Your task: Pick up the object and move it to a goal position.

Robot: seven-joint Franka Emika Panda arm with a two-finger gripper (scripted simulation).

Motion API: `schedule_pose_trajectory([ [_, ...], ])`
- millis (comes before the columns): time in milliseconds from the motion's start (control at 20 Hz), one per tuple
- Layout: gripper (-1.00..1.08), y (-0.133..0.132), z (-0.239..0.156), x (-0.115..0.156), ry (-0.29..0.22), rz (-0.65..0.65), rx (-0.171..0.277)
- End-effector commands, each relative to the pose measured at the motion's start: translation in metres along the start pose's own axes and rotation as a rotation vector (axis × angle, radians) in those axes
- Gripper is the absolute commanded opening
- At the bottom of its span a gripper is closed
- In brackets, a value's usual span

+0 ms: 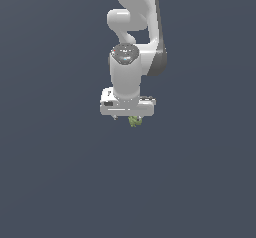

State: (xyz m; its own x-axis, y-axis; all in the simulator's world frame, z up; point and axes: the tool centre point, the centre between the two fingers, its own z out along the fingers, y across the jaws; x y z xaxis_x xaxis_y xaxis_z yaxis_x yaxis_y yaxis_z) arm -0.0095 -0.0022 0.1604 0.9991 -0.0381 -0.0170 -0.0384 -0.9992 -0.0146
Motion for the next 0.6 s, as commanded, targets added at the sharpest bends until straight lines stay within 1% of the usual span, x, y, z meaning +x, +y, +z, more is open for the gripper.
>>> schedule_pose_trajectory([
  [0,1.00,0.000,0.000,0.000,0.000,0.000,0.000],
  [150,1.00,0.004,-0.001,0.001,0.002,0.000,-0.001],
  [400,1.00,0.022,-0.004,0.006,0.012,-0.003,-0.008],
  [550,1.00,0.026,-0.005,0.007,0.013,-0.003,-0.009],
])
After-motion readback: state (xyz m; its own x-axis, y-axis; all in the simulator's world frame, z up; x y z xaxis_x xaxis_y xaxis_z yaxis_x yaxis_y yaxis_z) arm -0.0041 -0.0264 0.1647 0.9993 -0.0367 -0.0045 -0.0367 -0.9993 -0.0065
